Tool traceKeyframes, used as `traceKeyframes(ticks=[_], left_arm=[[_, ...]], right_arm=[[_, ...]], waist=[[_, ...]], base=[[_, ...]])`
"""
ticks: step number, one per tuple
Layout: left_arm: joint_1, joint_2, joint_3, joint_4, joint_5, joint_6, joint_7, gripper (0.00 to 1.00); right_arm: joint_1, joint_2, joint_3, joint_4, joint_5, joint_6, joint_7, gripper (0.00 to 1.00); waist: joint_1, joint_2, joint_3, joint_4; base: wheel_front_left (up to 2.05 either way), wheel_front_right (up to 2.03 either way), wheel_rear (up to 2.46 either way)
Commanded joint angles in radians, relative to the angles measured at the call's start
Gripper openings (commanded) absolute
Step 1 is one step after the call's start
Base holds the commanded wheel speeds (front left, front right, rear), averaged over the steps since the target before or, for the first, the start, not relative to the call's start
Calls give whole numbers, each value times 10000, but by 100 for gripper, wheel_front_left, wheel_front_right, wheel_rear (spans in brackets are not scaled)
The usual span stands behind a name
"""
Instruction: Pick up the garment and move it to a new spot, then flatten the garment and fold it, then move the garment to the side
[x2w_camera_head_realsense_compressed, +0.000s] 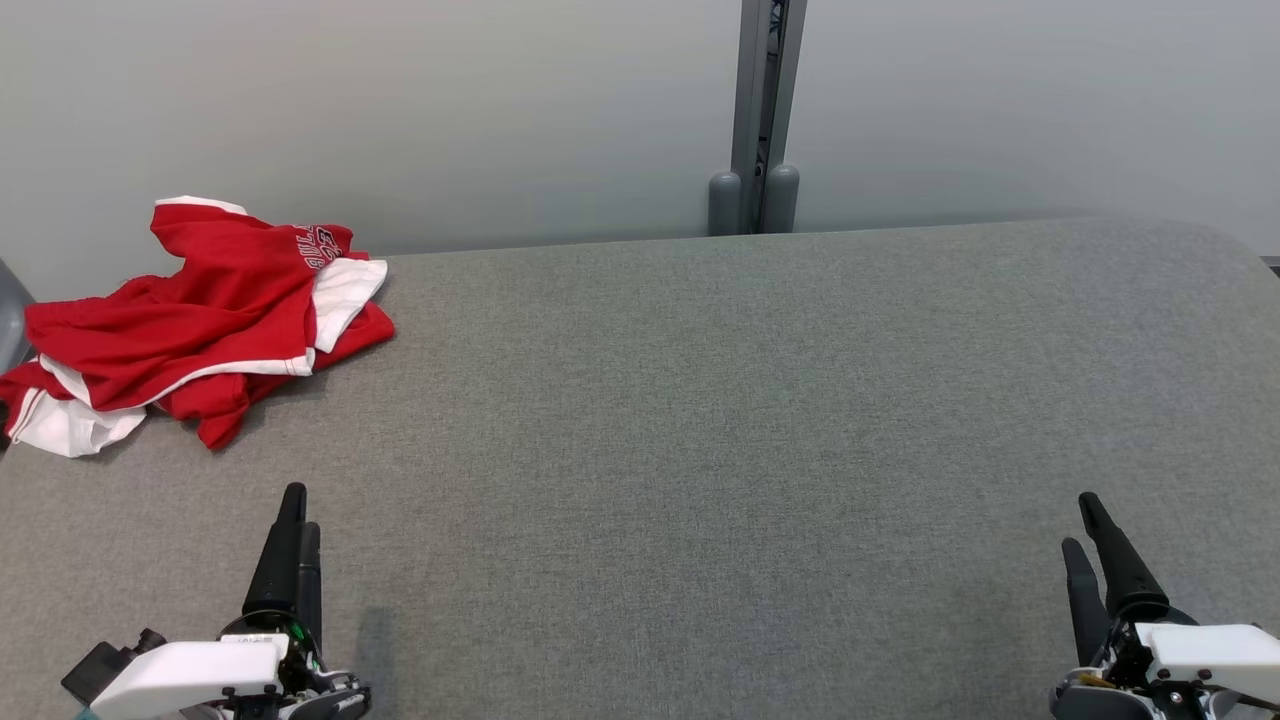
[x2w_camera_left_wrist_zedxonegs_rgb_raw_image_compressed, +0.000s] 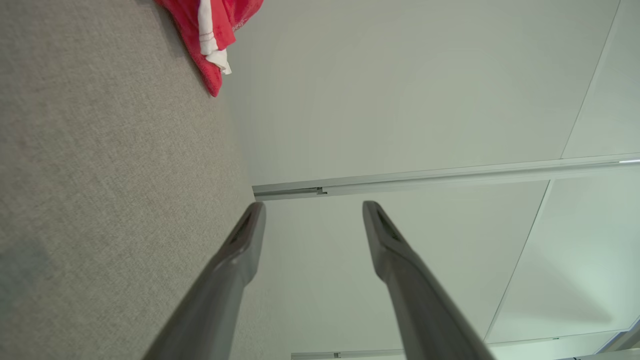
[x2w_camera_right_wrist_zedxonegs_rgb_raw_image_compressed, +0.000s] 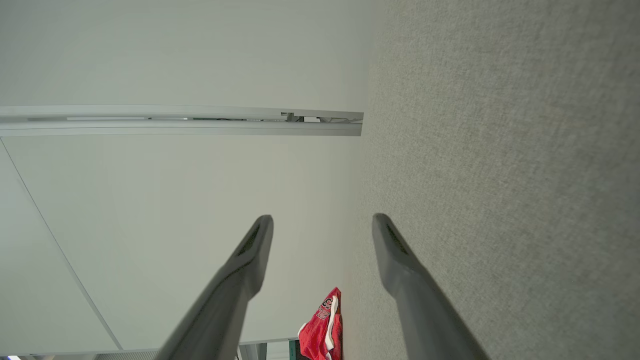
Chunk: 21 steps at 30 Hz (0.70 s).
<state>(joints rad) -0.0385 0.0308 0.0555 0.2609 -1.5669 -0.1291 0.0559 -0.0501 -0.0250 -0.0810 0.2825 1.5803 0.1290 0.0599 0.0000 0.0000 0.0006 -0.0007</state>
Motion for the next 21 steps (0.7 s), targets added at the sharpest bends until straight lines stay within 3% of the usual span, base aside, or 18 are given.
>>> traceKeyframes(ticks=[1, 3, 4, 21], left_arm=[[-126, 95, -40, -230, 124, 16, -46, 100], [-108, 99, -117, -320, 378, 59, -139, 100], [-93, 119, -621, -902, 2111, 500, -573, 100], [-130, 143, -1374, -1389, 5991, 1152, -1211, 100]], right_arm=[[-89, -100, 22, -194, -101, 5, -87, 100], [-72, -106, 21, -240, -293, 5, -180, 100], [51, -134, 81, -785, -2048, 8, -616, 100], [237, -173, 292, -1575, -5326, 12, -1258, 100]], waist=[[0, 0, -1, 0], [0, 0, -7, -3], [0, 0, -32, -6], [0, 0, -45, -3]], base=[[0, 0, 0], [0, 0, 0], [0, 0, 0], [0, 0, 0]])
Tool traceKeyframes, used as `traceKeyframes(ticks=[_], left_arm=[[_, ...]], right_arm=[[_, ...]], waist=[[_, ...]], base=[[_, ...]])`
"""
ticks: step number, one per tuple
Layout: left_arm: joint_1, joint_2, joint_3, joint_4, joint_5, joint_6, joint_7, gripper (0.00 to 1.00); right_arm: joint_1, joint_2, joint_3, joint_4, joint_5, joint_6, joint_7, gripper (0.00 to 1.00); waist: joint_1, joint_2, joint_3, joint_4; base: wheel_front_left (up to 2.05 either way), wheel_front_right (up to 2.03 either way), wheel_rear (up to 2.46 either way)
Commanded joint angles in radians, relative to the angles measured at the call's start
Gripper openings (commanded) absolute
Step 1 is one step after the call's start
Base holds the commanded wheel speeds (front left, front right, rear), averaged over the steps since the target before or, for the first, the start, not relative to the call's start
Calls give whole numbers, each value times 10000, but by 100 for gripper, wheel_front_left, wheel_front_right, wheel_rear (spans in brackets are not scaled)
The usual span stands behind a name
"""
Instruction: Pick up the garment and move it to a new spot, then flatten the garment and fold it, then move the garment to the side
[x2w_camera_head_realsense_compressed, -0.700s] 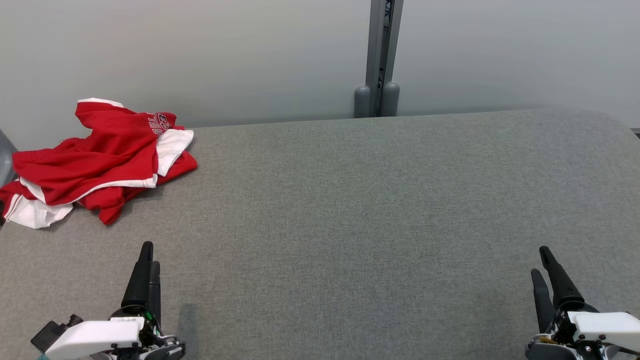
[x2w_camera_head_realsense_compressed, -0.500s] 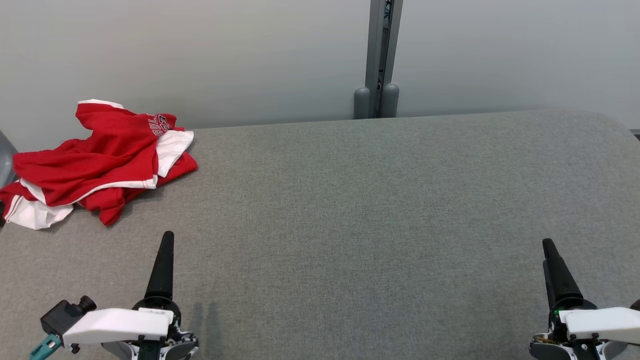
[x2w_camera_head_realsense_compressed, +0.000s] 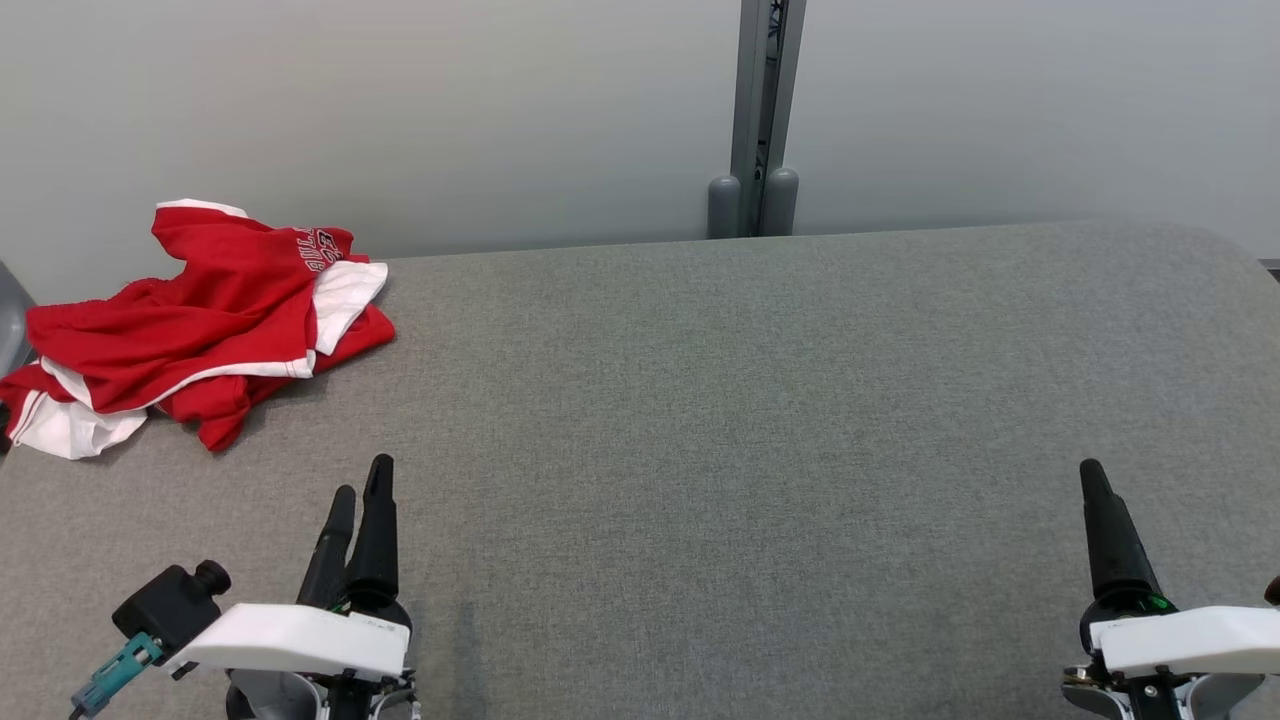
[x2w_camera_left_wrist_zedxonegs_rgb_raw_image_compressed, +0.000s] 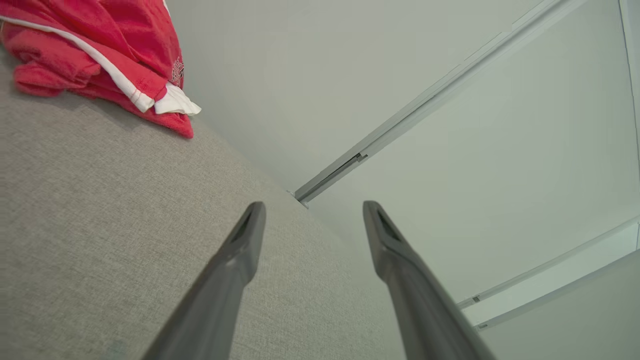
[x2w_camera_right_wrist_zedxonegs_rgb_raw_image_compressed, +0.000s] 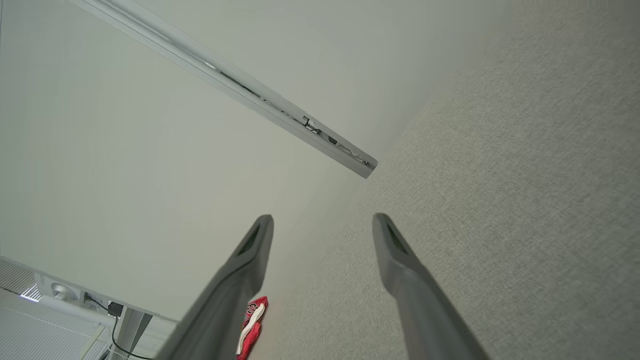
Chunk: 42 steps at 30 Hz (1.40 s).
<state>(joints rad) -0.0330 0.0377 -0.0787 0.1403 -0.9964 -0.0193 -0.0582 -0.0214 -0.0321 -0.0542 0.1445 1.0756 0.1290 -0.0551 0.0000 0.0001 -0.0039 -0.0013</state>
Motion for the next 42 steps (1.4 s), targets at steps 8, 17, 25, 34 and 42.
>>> traceKeyframes(ticks=[8, 17, 25, 34, 42], left_arm=[[-48, 84, -209, -154, 1957, 276, -335, 100], [159, 118, -221, -45, 3349, 340, -607, 100], [243, 138, -232, 14, 4362, 404, -834, 100], [303, 147, -306, 159, 5389, 499, -1067, 100], [324, 149, -370, 287, 6061, 564, -1231, 100]], right_arm=[[44, -118, 208, -326, -1697, 14, -371, 100], [172, -134, 307, -444, -3010, 15, -652, 100], [197, -149, 370, -499, -3947, 17, -868, 100], [256, -161, 499, -588, -4982, 19, -1108, 100], [278, -172, 580, -584, -5624, 20, -1273, 100]], waist=[[0, -1, -15, 0], [0, -1, -35, -20], [0, -1, -50, -10], [0, -1, -51, -14], [0, -1, -55, -22]], base=[[0, 0, 0], [0, 0, 0], [0, 0, 0], [0, 0, 0], [0, 0, 0]])
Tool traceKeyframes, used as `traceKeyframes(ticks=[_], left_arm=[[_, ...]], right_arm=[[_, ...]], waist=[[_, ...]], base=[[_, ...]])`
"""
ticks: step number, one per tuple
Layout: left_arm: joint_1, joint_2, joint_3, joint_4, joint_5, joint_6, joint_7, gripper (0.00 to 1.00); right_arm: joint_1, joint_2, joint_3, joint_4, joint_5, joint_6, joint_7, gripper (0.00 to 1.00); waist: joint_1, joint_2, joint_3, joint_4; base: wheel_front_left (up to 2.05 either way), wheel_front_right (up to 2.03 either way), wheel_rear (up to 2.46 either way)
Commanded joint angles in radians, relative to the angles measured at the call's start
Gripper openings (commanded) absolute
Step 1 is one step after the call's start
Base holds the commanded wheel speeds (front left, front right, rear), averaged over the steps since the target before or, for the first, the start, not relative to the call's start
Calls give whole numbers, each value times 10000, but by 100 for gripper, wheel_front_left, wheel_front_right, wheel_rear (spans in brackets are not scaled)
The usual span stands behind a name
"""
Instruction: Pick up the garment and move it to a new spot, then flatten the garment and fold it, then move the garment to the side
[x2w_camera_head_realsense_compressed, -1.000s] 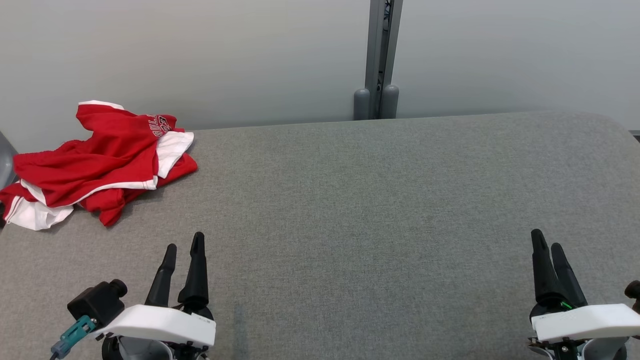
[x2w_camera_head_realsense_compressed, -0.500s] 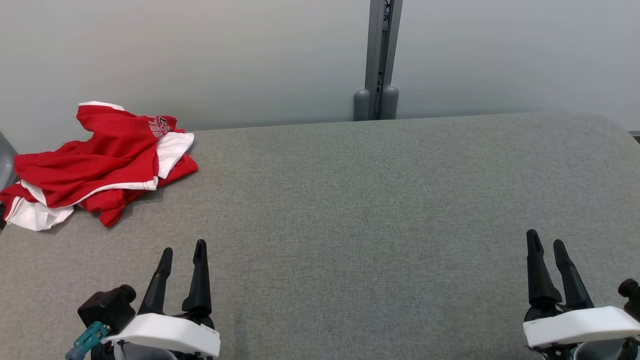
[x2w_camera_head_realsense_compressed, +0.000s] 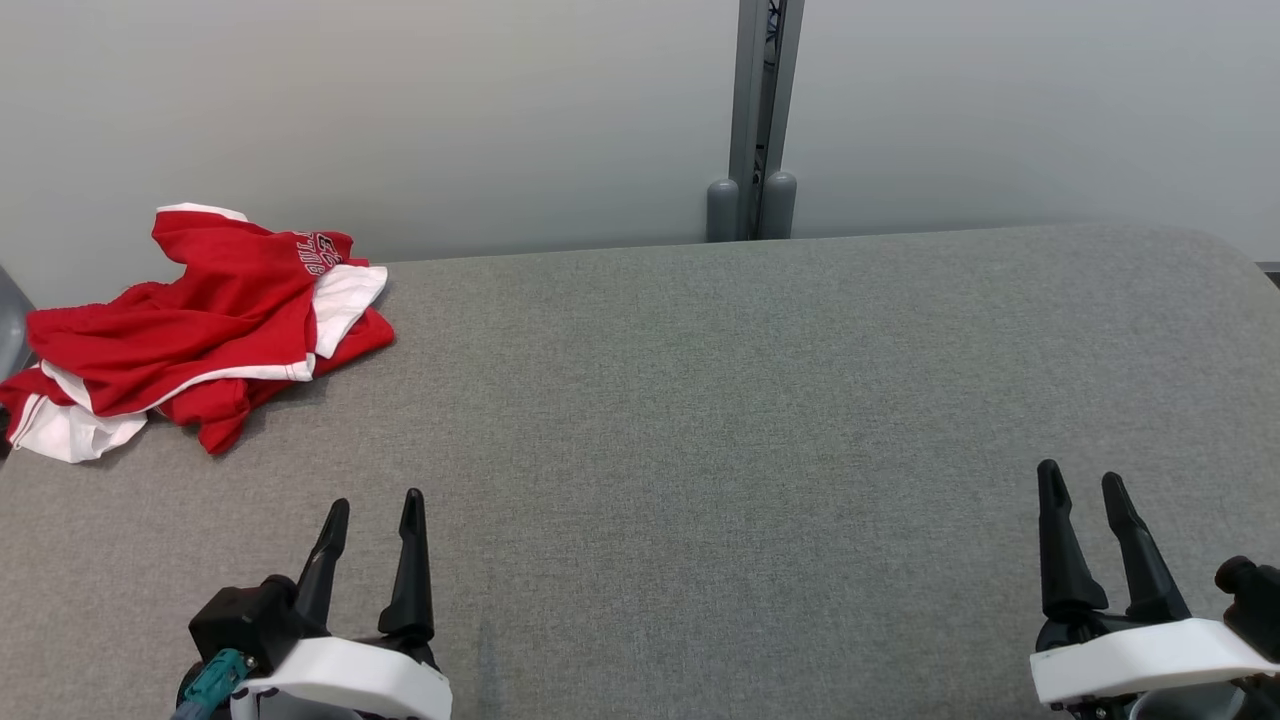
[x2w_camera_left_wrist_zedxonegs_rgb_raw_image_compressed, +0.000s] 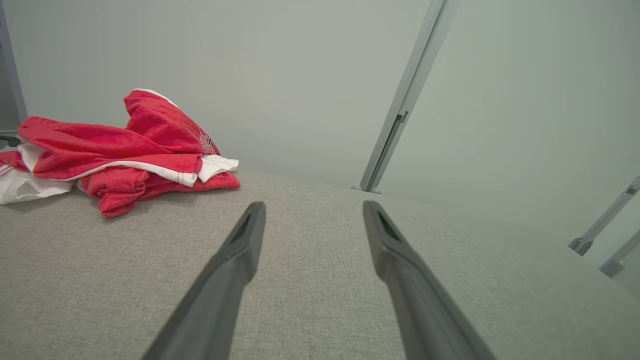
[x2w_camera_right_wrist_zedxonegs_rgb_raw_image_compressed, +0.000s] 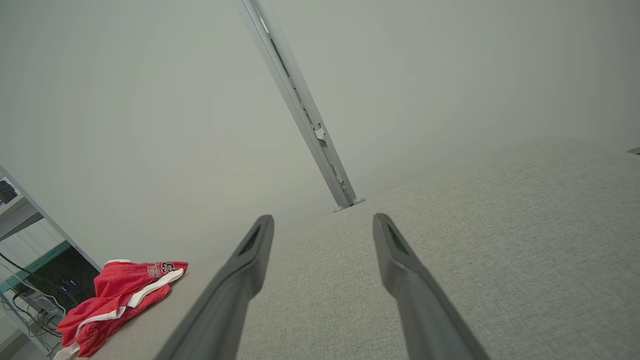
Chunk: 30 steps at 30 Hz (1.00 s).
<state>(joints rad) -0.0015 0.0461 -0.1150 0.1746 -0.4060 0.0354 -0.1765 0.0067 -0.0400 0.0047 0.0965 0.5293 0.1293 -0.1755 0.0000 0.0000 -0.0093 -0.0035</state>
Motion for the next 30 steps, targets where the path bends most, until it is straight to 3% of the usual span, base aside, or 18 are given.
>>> traceKeyframes(ticks=[1, 30], left_arm=[[13, 65, -14, -47, 248, 23, -80, 100], [60, 66, 122, 737, 2267, 286, -682, 100]], right_arm=[[0, -95, 6, -87, -249, 16, -90, 100], [-39, -129, 248, 197, -2607, 21, -693, 100]], waist=[[0, 0, -1, 0], [0, 0, -16, 14]], base=[[0, 0, 0], [0, 0, 0]])
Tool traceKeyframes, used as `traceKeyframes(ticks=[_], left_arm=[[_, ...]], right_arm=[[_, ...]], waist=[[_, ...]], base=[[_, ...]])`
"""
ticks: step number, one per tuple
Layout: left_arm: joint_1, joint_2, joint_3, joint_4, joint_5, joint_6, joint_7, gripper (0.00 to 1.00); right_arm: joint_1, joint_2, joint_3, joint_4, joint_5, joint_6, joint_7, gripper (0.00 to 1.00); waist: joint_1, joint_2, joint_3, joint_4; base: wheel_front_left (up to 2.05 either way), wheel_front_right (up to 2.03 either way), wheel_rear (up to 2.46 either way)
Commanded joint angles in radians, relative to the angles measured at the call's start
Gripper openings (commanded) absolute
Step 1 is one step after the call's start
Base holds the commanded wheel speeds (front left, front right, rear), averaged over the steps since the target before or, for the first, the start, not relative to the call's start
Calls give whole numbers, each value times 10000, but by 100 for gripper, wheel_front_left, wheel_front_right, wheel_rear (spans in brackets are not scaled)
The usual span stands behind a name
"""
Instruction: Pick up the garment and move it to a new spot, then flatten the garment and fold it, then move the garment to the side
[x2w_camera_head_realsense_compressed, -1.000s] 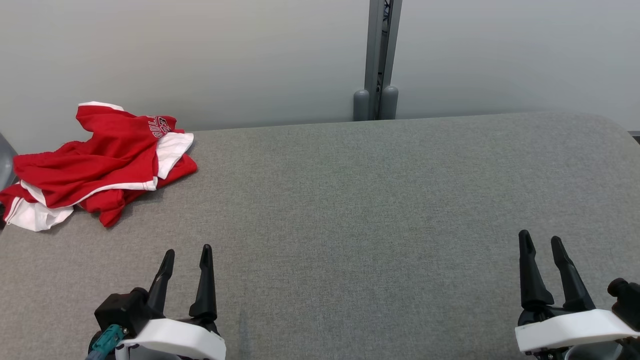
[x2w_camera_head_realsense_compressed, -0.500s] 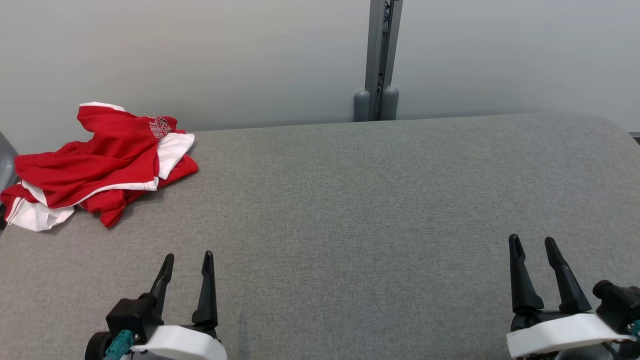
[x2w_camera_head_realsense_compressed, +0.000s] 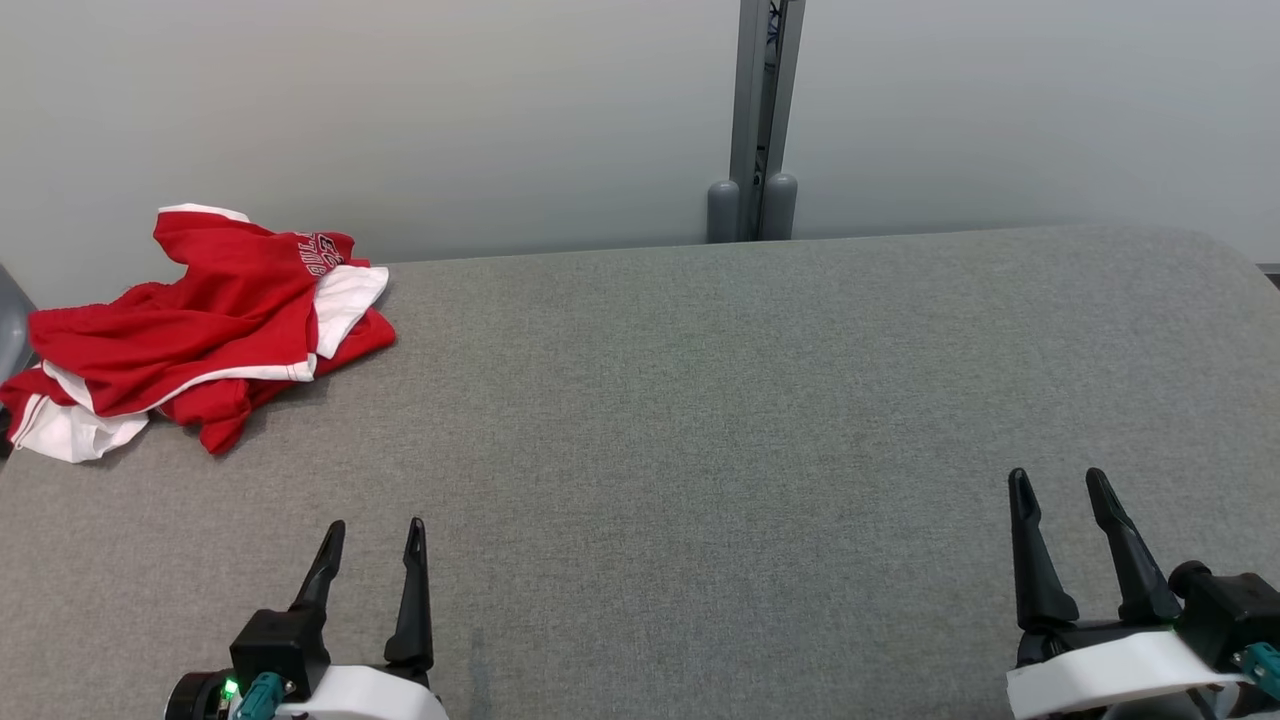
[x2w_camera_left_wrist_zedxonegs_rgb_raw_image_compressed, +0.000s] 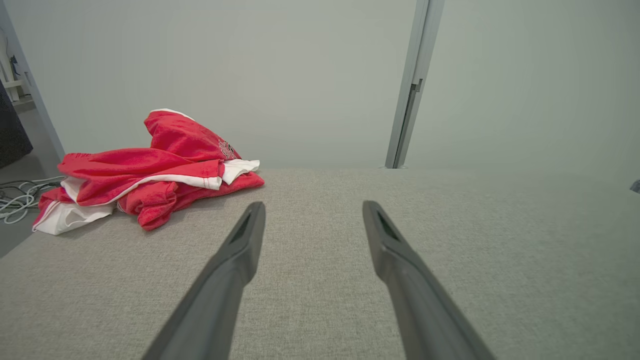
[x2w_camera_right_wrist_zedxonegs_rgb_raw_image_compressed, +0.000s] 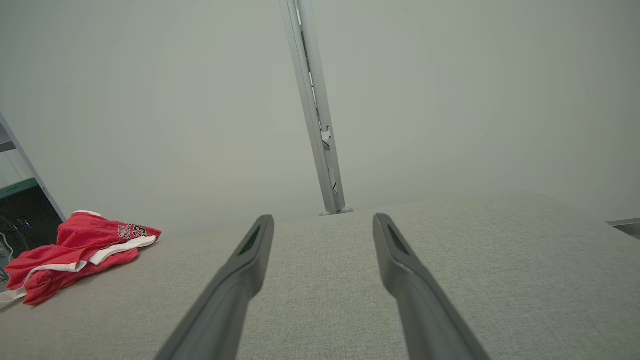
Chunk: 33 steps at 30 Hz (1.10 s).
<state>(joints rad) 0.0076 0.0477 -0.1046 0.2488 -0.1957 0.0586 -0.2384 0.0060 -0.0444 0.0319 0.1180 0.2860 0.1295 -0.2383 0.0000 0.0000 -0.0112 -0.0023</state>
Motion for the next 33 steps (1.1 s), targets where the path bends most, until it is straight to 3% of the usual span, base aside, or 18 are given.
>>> traceKeyframes(ticks=[1, 13, 33], left_arm=[[-38, 52, 18, 14, 213, 67, -85, 100], [-94, 57, 11, 164, 868, 162, -293, 100], [-146, 50, 11, 299, 509, 110, -284, 100]], right_arm=[[-24, -86, -29, -24, -233, 19, -95, 100], [-9, -99, -29, 35, -1005, 22, -303, 100], [-70, -97, -21, 174, -953, 22, -294, 100]], waist=[[0, 0, 7, 5], [0, 0, 34, 34], [0, 0, 29, 59]], base=[[0, 0, 0], [0, 0, 0], [0, 0, 0]])
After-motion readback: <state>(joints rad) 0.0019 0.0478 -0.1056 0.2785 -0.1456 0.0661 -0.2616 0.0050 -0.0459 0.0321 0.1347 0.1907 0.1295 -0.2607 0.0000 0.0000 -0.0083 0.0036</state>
